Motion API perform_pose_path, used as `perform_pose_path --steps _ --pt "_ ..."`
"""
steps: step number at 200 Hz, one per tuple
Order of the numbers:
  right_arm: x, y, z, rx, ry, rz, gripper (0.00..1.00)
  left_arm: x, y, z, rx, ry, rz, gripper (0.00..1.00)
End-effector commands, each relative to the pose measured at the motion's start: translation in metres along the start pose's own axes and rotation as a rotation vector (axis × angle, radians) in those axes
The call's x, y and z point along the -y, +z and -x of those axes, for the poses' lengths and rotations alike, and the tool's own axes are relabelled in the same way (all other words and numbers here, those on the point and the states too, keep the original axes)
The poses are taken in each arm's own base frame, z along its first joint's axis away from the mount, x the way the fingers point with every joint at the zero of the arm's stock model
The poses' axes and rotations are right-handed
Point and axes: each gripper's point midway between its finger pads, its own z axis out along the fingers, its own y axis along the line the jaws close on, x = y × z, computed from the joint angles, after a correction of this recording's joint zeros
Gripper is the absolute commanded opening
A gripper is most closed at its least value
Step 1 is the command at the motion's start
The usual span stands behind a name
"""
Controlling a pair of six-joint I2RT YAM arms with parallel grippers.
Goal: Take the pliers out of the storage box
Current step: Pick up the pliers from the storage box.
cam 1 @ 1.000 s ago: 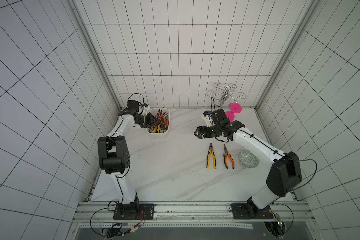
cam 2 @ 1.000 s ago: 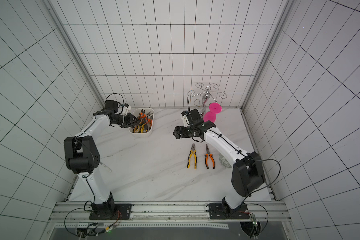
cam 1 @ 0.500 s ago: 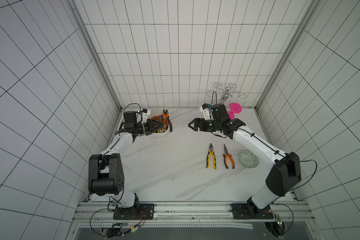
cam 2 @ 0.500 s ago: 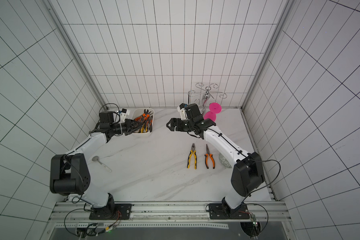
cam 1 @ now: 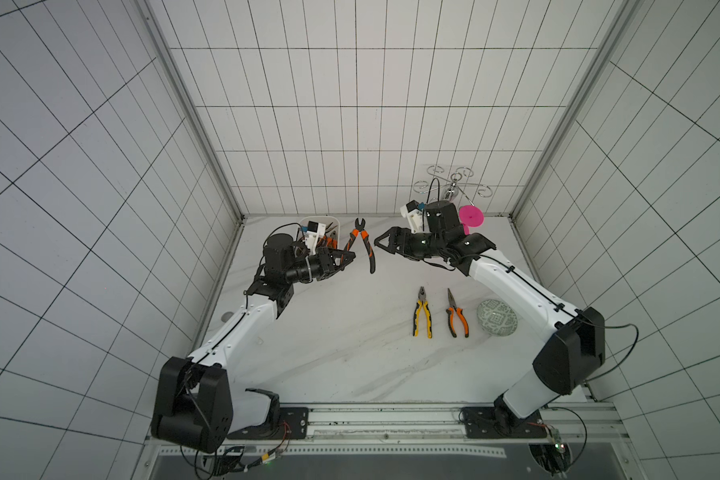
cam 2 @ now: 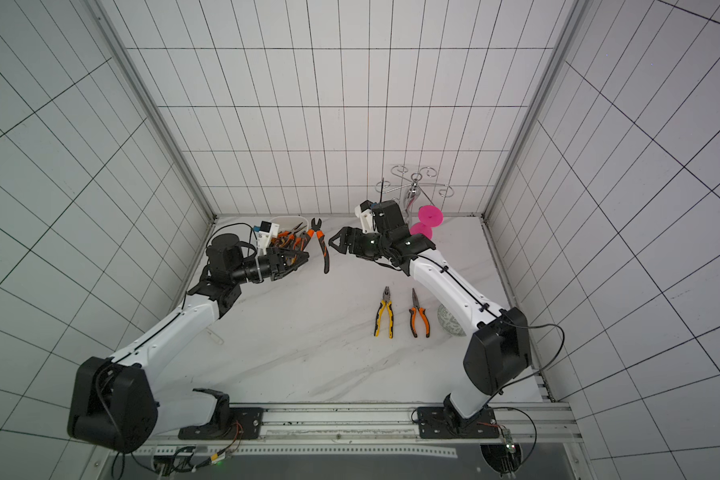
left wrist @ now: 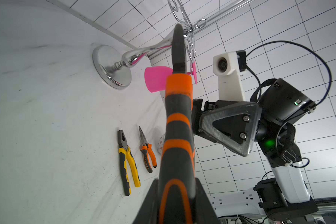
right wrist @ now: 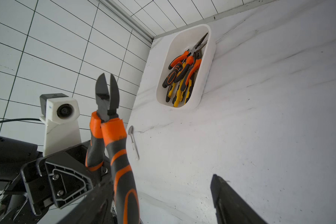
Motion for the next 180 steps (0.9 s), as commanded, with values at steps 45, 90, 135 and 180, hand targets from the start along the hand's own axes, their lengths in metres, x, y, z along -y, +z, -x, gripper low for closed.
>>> perform_pose_path --steps 45,90,135,180 --pt "-0.025 -0.032 0.007 0.095 0.06 0.107 0.68 0.035 0.002 -0.008 0.023 0.085 -0.155 0.0" --pt "-0.034 -0.02 0.005 0.058 0.064 0.139 0.5 0.046 0.022 -0.017 -0.035 0.094 -0.189 0.0" --pt "-0.034 -0.01 0.008 0.04 0.076 0.121 0.44 0.046 0.039 -0.023 -0.057 0.099 -0.2 0.0" --pt "-0.018 -0.009 0.001 0.006 0.072 -0.008 0.44 0.039 0.045 -0.027 -0.07 0.113 -0.169 0.0"
